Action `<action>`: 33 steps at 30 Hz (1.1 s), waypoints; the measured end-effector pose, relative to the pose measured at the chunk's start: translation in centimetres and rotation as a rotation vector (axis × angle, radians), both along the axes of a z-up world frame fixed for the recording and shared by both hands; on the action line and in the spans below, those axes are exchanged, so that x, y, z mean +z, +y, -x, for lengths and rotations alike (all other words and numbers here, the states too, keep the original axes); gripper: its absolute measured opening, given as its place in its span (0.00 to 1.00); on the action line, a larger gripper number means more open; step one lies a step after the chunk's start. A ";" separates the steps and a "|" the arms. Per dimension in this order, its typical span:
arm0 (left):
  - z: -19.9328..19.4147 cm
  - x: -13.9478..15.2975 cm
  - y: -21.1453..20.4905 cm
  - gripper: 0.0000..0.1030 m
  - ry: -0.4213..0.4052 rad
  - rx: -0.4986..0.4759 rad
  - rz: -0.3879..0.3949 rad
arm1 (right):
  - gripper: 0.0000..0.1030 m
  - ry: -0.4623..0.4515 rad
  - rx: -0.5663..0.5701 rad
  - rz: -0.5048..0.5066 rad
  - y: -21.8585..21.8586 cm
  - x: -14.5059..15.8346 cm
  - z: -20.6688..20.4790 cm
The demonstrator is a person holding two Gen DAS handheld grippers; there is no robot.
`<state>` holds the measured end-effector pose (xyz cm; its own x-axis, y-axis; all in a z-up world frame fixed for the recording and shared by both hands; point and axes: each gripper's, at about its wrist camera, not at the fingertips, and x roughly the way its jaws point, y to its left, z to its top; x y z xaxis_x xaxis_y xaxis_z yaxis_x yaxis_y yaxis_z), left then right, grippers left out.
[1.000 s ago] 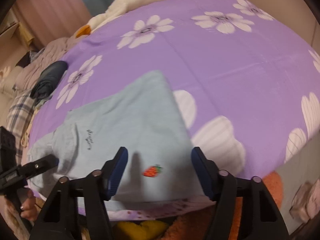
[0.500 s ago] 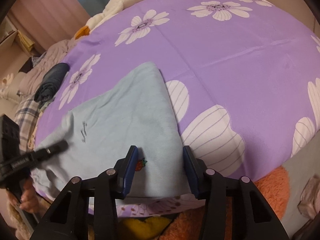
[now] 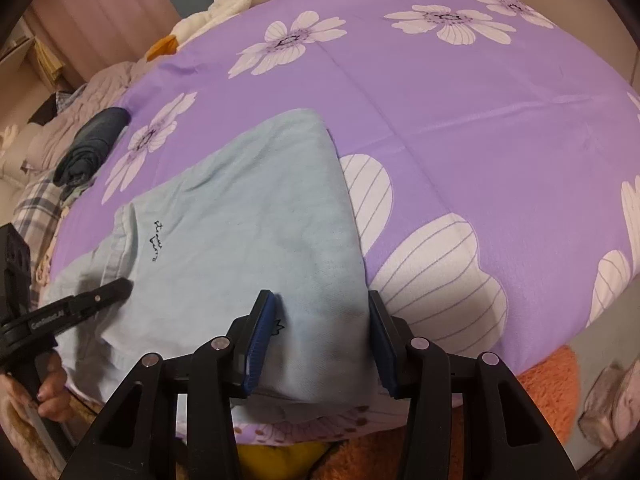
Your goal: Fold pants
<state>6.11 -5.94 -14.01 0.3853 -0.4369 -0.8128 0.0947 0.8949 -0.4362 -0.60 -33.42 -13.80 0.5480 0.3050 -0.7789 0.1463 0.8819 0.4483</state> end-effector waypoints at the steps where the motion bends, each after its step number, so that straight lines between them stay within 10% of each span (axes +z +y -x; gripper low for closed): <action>1: 0.2 -0.1 0.0 0.17 -0.002 0.005 0.002 | 0.47 0.000 -0.001 0.006 0.0 0.0 0.0; 11: 1.9 0.6 0.7 0.25 0.034 0.039 0.048 | 0.51 0.003 -0.007 0.057 0.7 0.1 -0.1; 19: 4.4 4.9 3.4 0.73 -0.092 0.138 -0.042 | 0.52 0.003 -0.003 0.074 0.9 0.3 -0.1; 26: 6.7 7.8 8.8 0.87 -0.188 0.298 -0.042 | 0.52 -0.009 -0.069 0.097 0.4 1.9 0.1; 30: 7.8 8.6 11.6 0.90 -0.220 0.390 -0.077 | 0.77 -0.097 -0.088 0.116 0.8 4.5 0.2; 33: 8.4 8.7 13.2 0.90 -0.226 0.442 -0.084 | 0.78 -0.175 -0.046 0.116 2.1 7.0 -0.3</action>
